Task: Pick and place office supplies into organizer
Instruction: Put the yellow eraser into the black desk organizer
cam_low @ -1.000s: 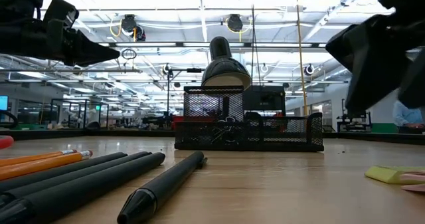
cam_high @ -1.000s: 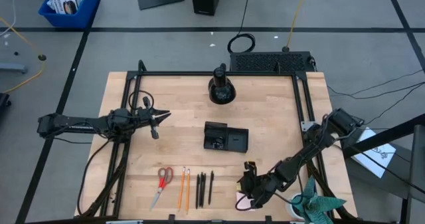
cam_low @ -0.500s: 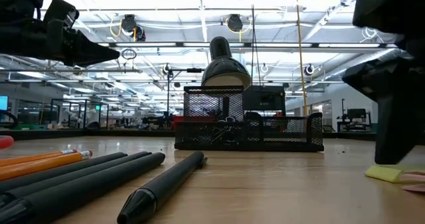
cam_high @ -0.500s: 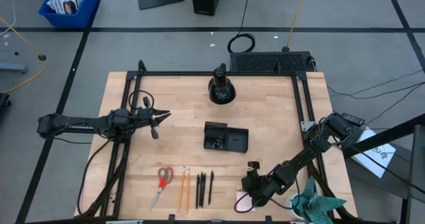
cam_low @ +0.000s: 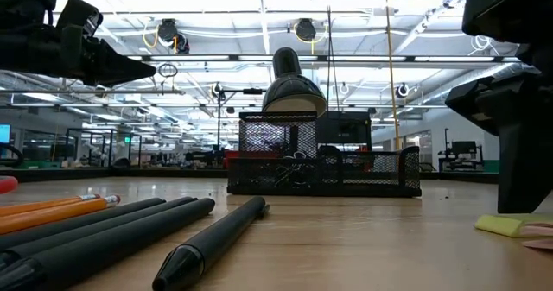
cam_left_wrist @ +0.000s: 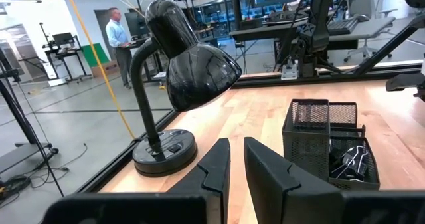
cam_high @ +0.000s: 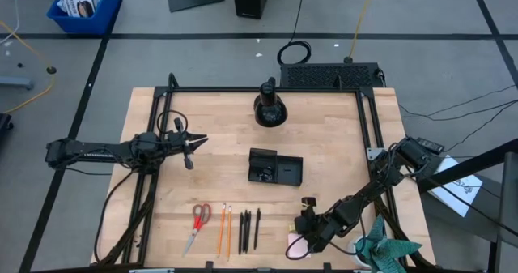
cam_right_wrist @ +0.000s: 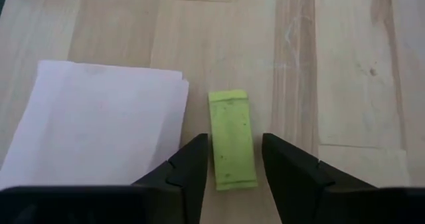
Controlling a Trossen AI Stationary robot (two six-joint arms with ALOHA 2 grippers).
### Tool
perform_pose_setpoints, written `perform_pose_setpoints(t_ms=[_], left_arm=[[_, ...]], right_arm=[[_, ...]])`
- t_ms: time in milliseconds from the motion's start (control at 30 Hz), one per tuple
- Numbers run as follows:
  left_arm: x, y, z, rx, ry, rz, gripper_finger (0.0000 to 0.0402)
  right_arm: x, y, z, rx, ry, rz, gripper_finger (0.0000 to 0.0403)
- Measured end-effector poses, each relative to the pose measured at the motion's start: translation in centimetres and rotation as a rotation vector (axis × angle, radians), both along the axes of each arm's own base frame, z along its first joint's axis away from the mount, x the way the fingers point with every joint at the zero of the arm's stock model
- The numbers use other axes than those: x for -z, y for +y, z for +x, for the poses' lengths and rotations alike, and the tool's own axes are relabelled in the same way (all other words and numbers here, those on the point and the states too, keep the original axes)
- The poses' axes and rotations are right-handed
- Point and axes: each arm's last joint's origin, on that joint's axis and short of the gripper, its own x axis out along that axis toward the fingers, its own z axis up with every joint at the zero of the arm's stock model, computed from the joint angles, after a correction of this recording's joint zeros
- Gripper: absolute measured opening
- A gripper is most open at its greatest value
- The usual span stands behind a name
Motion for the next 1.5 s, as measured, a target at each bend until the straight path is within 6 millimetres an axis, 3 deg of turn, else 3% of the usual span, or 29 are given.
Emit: perform_pose_setpoints(t_ms=[433, 733, 900, 1133, 1500], left_arm=[[0.0, 0.0, 0.0, 0.000, 0.000, 0.000, 0.0051], [0.0, 0.0, 0.0, 0.000, 0.000, 0.000, 0.0051], [0.0, 0.0, 0.0, 0.000, 0.000, 0.000, 0.0051], [0.0, 0.0, 0.0, 0.000, 0.000, 0.000, 0.0051], [0.0, 0.0, 0.0, 0.000, 0.003, 0.007, 0.0051]], right_arm=[[-0.5, -1.1, 1.8, 0.002, -0.079, 0.011, 0.0010], [-1.9, -3.2, 4.3, -0.019, -0.218, -0.029, 0.0005], [-2.4, -3.9, 4.6, -0.046, -0.233, -0.048, 0.0006], [-2.4, -3.6, 4.4, -0.296, -0.169, 0.005, 0.0045], [-2.1, -6.1, 5.3, -0.360, -0.116, -0.008, 0.0190]])
